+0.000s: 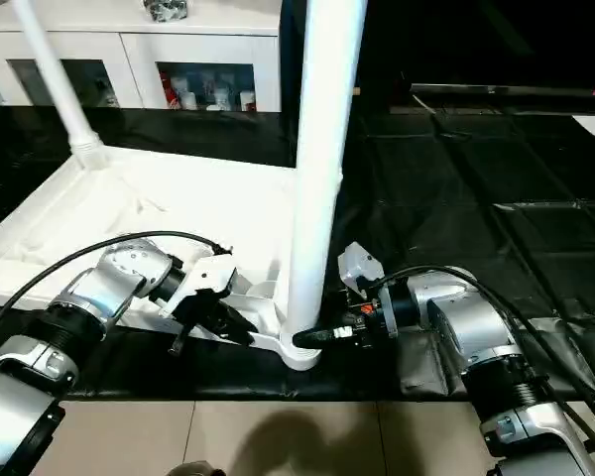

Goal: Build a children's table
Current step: Rotate leg to tighten

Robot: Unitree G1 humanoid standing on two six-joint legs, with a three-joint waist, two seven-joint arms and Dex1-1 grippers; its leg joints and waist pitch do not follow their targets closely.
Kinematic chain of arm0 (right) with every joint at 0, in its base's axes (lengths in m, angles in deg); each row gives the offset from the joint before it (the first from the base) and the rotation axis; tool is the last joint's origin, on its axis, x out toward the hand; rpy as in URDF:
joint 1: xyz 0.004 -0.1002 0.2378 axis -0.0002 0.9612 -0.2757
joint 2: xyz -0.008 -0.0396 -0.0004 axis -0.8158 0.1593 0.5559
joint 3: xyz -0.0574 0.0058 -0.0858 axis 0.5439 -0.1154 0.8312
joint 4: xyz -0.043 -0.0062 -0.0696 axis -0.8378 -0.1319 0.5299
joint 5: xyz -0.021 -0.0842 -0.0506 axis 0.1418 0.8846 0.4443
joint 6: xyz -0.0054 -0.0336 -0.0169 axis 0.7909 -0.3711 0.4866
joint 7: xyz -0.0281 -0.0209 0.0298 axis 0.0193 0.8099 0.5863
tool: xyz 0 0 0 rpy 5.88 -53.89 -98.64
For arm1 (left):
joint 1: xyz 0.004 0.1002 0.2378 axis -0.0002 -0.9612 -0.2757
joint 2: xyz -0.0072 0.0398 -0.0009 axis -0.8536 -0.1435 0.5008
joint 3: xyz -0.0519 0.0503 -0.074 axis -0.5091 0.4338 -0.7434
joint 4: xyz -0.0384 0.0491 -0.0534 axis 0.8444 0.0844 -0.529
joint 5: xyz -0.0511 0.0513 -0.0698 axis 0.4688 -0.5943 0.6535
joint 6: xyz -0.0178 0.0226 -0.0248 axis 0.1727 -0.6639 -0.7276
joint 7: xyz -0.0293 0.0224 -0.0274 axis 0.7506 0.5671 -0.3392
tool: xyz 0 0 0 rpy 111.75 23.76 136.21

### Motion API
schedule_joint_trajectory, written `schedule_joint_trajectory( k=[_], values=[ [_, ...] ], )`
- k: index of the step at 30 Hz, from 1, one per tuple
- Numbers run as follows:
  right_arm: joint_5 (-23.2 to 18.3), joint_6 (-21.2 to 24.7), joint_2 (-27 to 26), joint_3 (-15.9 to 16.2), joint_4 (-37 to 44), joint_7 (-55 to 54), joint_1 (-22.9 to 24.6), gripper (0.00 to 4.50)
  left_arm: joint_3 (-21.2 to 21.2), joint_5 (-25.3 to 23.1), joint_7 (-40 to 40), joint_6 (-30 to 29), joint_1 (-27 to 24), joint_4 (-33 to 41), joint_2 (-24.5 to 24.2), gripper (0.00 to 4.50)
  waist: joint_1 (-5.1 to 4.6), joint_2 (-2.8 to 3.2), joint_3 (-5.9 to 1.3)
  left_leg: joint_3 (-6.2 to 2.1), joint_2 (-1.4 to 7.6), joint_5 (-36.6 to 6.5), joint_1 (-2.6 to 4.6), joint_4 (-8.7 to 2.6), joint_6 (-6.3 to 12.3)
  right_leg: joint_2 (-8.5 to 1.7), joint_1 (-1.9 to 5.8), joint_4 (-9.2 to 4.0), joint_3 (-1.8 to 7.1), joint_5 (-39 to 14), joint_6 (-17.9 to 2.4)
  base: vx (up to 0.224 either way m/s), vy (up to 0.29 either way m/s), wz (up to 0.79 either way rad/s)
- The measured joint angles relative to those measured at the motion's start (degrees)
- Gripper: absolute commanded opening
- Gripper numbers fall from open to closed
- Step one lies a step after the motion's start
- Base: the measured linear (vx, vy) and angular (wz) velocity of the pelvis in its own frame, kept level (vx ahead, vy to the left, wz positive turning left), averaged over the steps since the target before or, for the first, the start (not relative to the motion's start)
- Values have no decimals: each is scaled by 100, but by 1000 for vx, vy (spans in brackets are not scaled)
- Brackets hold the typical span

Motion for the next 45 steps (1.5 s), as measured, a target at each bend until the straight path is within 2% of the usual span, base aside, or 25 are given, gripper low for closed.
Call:
schedule_joint_trajectory(
  k=[4,7,8,10,12,15,17,18,21,25,26,27,30,31,33,37,40,41,43,45],
  values=[
    [-12,77,4,-15,66,-32,26,209,-21,41,1,-99,0,12,25,0,1,-1,0,0,0,0,0,0,0,0,0,0,0,0,0,0,0,0],
    [-34,259,-30,-102,237,-217,126,207,-103,62,31,-316,-1,12,67,0,-9,0,0,0,0,2,3,0,1,0,0,4,0,1,-1,0,0,0],
    [-29,396,-158,-216,331,-524,211,207,-172,61,193,-473,0,-16,98,0,-17,-1,-1,0,1,2,9,0,1,0,5,5,0,0,1,0,0,0],
    [-6,577,-424,-433,335,-1193,243,207,-342,50,593,-677,29,-108,102,0,-60,-2,-2,0,1,9,19,1,-7,1,1,12,0,-10,19,0,0,0],
    [88,729,-713,-598,349,-1913,250,207,-483,35,1020,-879,73,-202,159,0,-187,-2,-2,0,0,10,26,1,-10,1,1,13,0,-11,23,0,0,0],
    [182,872,-813,-690,417,-2458,249,204,-564,30,1345,-1069,83,-243,300,0,-338,-7,-4,0,-2,10,28,1,-10,1,2,0,0,-12,25,0,0,0],
    [319,992,-1046,-827,439,-2959,239,203,-663,31,1672,-1216,105,-313,410,0,-394,-14,-9,-1,-2,10,28,-1,-10,1,2,1,0,-12,25,0,0,0],
    [484,1087,-1333,-939,450,-3552,184,202,-751,30,2029,-1373,194,-431,506,0,-460,-16,-10,-3,-2,10,31,-7,-12,2,-3,3,-2,-11,25,0,0,0],
    [721,1203,-1666,-1057,458,-4406,85,200,-914,29,2604,-1579,247,-490,722,0,-518,-18,-11,-6,-4,10,33,-14,-14,2,-8,0,-3,-11,25,0,0,0],
    [854,1299,-1975,-1224,440,-5114,-2,200,-1096,32,3100,-1755,301,-552,958,0,-527,-18,-11,-5,-7,4,26,-23,-11,2,-13,-4,-2,-10,23,0,0,0],
    [854,1279,-2014,-1257,433,-5199,-1,254,-1139,37,3172,-1791,303,-552,997,0,-522,-18,-11,-5,-7,4,25,-27,-10,2,-14,-3,-3,-5,15,0,0,0],
    [853,1266,-2025,-1275,430,-5216,-1,267,-1147,38,3191,-1802,307,-552,1010,0,-518,-18,-11,-5,-7,4,24,-30,-10,2,-16,-4,-2,4,-2,0,0,0],
    [807,1258,-2059,-1284,445,-5215,13,274,-1154,38,3210,-1805,310,-551,1014,0,-519,-18,-11,-5,-8,4,23,-36,-10,2,-19,-6,-3,6,-5,0,0,0],
    [807,1251,-2059,-1284,463,-5215,32,313,-1153,38,3210,-1805,310,-551,1015,0,-517,-18,-11,-5,-8,4,23,-36,-10,2,-19,-8,-2,6,-5,0,0,0],
    [807,1255,-2064,-1286,523,-5213,71,315,-1148,37,3210,-1800,310,-550,1019,0,-514,-18,-11,-5,-8,4,22,-36,-10,2,-19,-9,-2,6,-4,0,0,0],
    [802,1196,-2046,-1284,679,-5154,206,362,-1119,28,3138,-1752,310,-548,1015,0,-497,-18,-11,-5,-9,3,20,-37,-8,2,-20,-11,-2,5,-4,0,0,0],
    [614,1179,-1763,-1262,738,-4589,280,381,-1055,28,2858,-1600,285,-531,940,0,-490,-18,-10,-5,-9,0,15,-37,-4,2,-22,-15,-2,5,-4,0,0,0],
    [540,1182,-1632,-1252,740,-4356,293,403,-1027,29,2715,-1539,259,-503,904,0,-489,-18,-10,-5,-9,0,13,-37,-3,2,-23,-14,-2,5,-4,0,0,0],
    [430,1176,-1433,-1172,782,-3992,323,408,-996,32,2501,-1440,225,-460,837,0,-482,-18,-10,-5,-8,-1,11,-38,-2,2,-25,-14,-2,5,-4,0,0,0],
    [343,1162,-1295,-1145,804,-3693,369,439,-965,36,2314,-1352,185,-419,772,0,-472,-17,-10,-5,-7,0,12,-38,-3,3,-26,-12,-3,5,-4,0,0,0]
  ],
)
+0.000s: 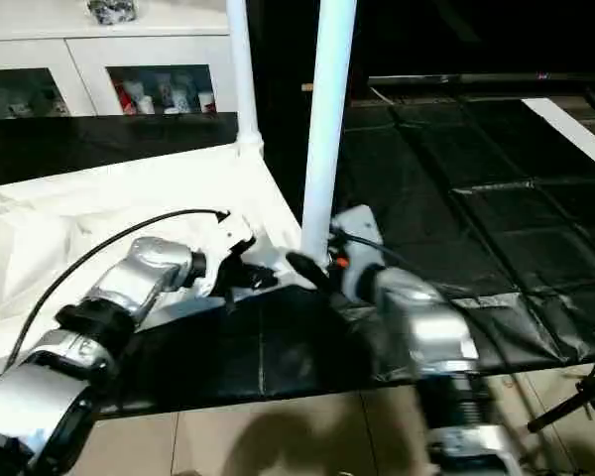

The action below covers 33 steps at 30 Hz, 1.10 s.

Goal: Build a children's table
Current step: Rotate leg to tighten

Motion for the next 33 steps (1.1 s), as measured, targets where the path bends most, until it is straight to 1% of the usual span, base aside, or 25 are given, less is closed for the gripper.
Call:
schedule_joint_trajectory(
  k=[1,3,5,8,15,17,21,22,30,33],
  values=[
    [-31,-8,110,6,37,163,55,446,42,0,-98,55,-12,11,-44,0,14,0,0,0,0,0,0,1,0,0,0,1,0,0,0,0,0,0],
    [-137,-16,285,34,91,515,124,446,112,-2,-280,217,-34,15,-142,0,76,2,1,0,0,0,0,4,-1,0,0,2,0,1,-2,0,0,0],
    [-142,-68,356,33,96,644,123,446,156,-10,-306,339,-38,14,-173,0,143,2,1,0,2,2,1,8,-3,0,1,5,0,4,-6,0,0,0],
    [-167,-181,388,34,93,685,123,446,164,-15,-252,381,-38,12,-165,0,172,2,1,0,2,3,-2,16,-4,0,5,5,1,4,-6,0,0,0],
    [-224,-333,419,31,92,729,156,446,164,-12,-223,405,-112,108,-182,0,167,1,2,1,3,2,-3,10,-4,-1,2,6,1,4,-5,0,0,0],
    [-223,-403,417,33,87,729,191,450,163,-7,-209,406,-131,135,-192,55,163,1,2,1,2,2,-4,10,-4,-1,2,5,1,3,-4,0,0,0],
    [-226,-427,417,39,84,734,202,450,100,63,-178,408,-157,161,-256,69,154,1,2,1,3,2,-3,11,-4,-1,2,5,1,3,-4,0,0,0],
    [-226,-436,417,39,83,734,212,450,100,90,-180,424,-157,191,-271,81,150,1,2,1,3,2,-3,11,-4,0,2,5,1,4,-4,0,0,0],
    [-232,-515,442,41,84,743,303,450,4,222,-209,422,-385,518,-456,81,129,1,1,2,4,3,3,11,-4,0,3,8,1,3,-3,0,0,0],
    [-233,-528,467,47,77,766,303,450,-11,251,-298,305,-543,691,-620,81,128,1,1,2,4,3,4,11,-4,0,3,8,1,1,0,0,0,0]
  ],
)
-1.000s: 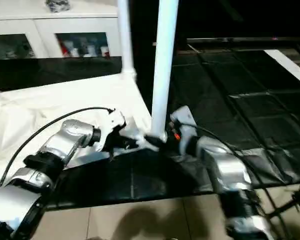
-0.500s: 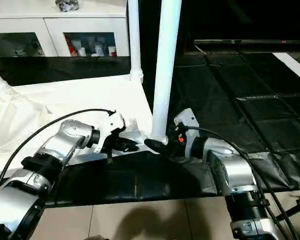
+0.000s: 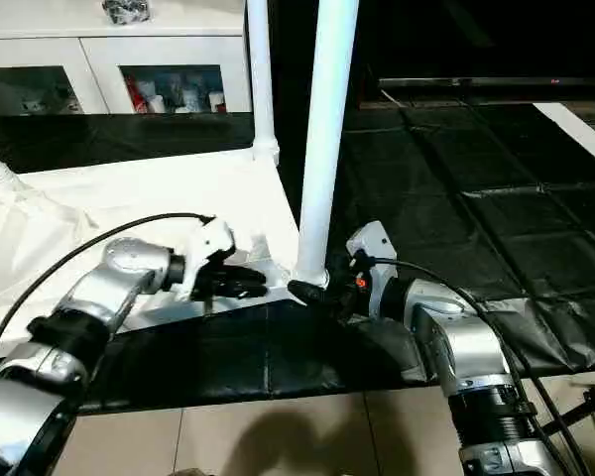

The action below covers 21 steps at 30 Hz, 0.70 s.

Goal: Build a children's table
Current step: Rotate leg to tighten

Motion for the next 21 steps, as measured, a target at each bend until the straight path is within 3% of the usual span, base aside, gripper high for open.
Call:
schedule_joint_trajectory(
  k=[13,21],
  values=[
    [3,-90,67,30,-150,52,-2,450,22,57,-3,-133,-217,249,-161,81,10,-1,0,0,-1,0,-2,0,0,0,1,-1,1,-1,2,0,0,0],
    [5,-131,79,46,-154,96,-2,450,37,83,-131,-135,-311,389,-202,19,9,0,0,1,-1,0,-1,-1,0,0,1,-1,1,-7,11,0,0,0]
  ],
)
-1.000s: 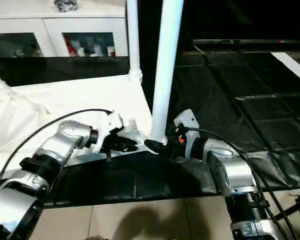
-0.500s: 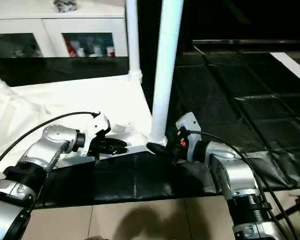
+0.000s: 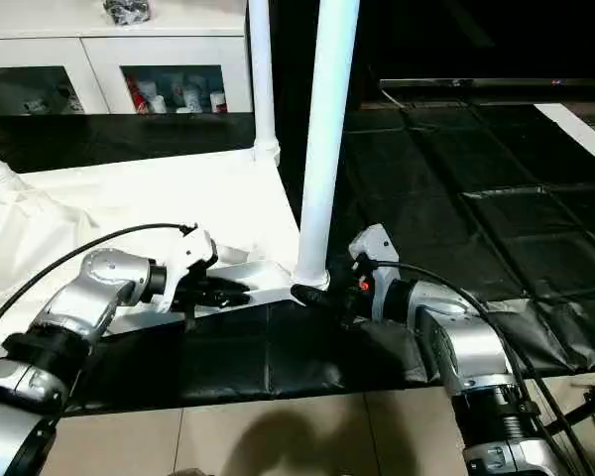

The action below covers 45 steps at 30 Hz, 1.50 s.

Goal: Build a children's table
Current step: Rotate leg to tighten

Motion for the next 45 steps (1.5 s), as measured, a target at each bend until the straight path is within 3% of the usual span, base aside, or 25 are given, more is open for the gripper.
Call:
schedule_joint_trajectory(
  k=[1,14,22,26,31,32,35,45],
  values=[
    [0,-3,0,2,-1,0,0,450,4,2,-5,7,-3,3,-10,3,-1,0,0,0,0,0,0,0,0,0,0,0,0,3,-5,0,0,0],
    [2,-112,126,19,-266,86,-79,450,170,-9,-225,164,-65,123,-126,3,0,0,0,0,0,-1,0,-2,1,0,0,-1,0,4,-8,0,0,0],
    [-33,-496,639,224,-315,1226,-253,450,397,-42,-649,501,-132,210,-196,3,55,-7,-5,0,0,-1,10,1,1,0,15,0,0,-4,7,0,0,0],
    [-152,-438,772,419,-460,1916,-333,450,553,-75,-974,745,-12,71,-258,3,108,-8,-5,0,1,0,8,8,1,0,18,3,1,-5,7,0,0,0],
    [-205,-430,899,632,-633,2549,-628,408,745,-161,-1405,993,215,-168,-350,0,161,-7,-6,0,3,1,9,16,2,0,29,6,3,5,-9,0,0,0],
    [-201,-434,928,665,-664,2648,-635,379,777,-172,-1470,1049,249,-202,-359,0,175,-9,-6,0,3,1,8,18,2,0,31,6,3,5,-8,0,0,0],
    [-125,-468,1001,864,-815,2917,-640,368,824,-184,-1585,1165,355,-366,-356,0,188,-10,-7,0,2,0,6,19,3,-1,34,4,5,5,-9,0,0,0],
    [-16,-597,1029,914,-1062,3058,-772,284,878,-193,-1697,1374,477,-613,-337,0,212,-10,-7,0,4,1,7,21,3,-1,34,8,4,5,-9,0,0,0]
  ],
)
